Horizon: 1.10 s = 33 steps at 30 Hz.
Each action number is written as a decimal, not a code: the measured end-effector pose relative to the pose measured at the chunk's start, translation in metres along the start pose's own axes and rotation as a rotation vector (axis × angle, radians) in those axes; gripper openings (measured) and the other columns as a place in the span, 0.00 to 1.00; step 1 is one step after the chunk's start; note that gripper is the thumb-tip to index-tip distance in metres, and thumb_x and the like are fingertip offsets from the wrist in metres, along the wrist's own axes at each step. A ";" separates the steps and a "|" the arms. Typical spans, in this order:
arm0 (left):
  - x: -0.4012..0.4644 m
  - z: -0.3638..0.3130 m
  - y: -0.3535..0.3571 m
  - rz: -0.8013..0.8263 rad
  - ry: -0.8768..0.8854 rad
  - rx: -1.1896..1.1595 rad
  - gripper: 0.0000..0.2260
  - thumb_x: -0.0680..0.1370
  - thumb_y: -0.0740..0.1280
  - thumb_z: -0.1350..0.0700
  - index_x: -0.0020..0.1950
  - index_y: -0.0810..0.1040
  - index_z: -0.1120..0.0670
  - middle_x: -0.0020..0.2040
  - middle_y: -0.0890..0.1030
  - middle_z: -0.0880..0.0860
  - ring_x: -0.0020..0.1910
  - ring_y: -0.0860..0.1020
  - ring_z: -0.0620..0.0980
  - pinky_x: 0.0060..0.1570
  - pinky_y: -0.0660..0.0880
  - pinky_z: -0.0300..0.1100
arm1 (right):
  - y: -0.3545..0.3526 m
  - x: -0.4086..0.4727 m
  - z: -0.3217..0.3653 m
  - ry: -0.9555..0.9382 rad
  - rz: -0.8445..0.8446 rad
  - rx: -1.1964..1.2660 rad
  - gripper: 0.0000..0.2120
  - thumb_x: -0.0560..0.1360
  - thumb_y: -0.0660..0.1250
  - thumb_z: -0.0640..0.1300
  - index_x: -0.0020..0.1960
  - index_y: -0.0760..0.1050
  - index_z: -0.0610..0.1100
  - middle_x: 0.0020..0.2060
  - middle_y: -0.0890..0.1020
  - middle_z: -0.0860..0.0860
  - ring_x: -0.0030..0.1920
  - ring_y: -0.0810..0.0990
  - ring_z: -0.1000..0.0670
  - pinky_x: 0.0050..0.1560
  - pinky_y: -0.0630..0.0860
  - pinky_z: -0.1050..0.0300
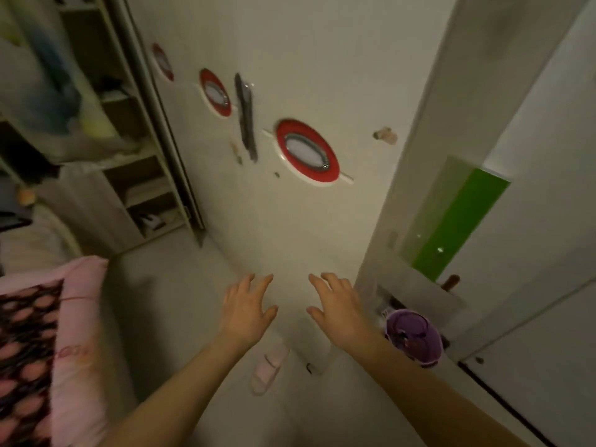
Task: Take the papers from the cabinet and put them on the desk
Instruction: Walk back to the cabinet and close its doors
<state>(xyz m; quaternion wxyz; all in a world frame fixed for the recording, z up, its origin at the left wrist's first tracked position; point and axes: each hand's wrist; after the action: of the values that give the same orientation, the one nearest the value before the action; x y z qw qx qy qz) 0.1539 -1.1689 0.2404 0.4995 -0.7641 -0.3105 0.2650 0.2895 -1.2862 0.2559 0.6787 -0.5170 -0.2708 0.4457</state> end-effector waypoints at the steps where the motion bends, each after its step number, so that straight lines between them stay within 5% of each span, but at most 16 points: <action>1: 0.007 0.009 -0.004 -0.012 -0.038 -0.008 0.27 0.77 0.63 0.47 0.74 0.59 0.46 0.75 0.61 0.57 0.72 0.62 0.57 0.72 0.58 0.50 | 0.000 0.020 0.008 -0.048 0.019 -0.012 0.28 0.77 0.60 0.51 0.74 0.56 0.50 0.73 0.62 0.47 0.70 0.62 0.43 0.68 0.63 0.48; 12: 0.083 0.160 -0.064 -0.157 -0.365 0.014 0.27 0.76 0.63 0.45 0.73 0.59 0.46 0.75 0.62 0.57 0.70 0.64 0.59 0.71 0.59 0.51 | 0.037 0.197 0.136 -0.364 0.136 -0.094 0.28 0.76 0.61 0.50 0.74 0.56 0.48 0.71 0.64 0.46 0.69 0.63 0.43 0.67 0.63 0.49; 24: 0.179 0.408 -0.179 -0.174 -0.435 0.139 0.27 0.76 0.63 0.46 0.73 0.60 0.47 0.72 0.65 0.58 0.69 0.66 0.59 0.71 0.61 0.53 | 0.080 0.385 0.312 -0.291 0.109 -0.052 0.27 0.76 0.63 0.50 0.72 0.61 0.45 0.67 0.69 0.43 0.65 0.67 0.41 0.63 0.68 0.47; 33: 0.291 0.498 -0.209 -0.130 -0.448 0.118 0.29 0.76 0.64 0.46 0.74 0.58 0.48 0.73 0.64 0.58 0.70 0.65 0.60 0.71 0.60 0.53 | 0.095 0.542 0.392 -0.274 0.103 -0.034 0.23 0.75 0.64 0.45 0.68 0.64 0.42 0.64 0.71 0.41 0.62 0.70 0.38 0.58 0.71 0.45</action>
<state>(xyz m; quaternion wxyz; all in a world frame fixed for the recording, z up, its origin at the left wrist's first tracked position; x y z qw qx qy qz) -0.0525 -0.5907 0.2273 0.4779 -0.6341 -0.4461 0.4130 0.1806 -0.6194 0.2408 0.6027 -0.4759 -0.3413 0.5419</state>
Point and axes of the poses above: each hand's wrist, its own x-axis towards the middle knuckle, its own y-axis out of the palm, z = x × y
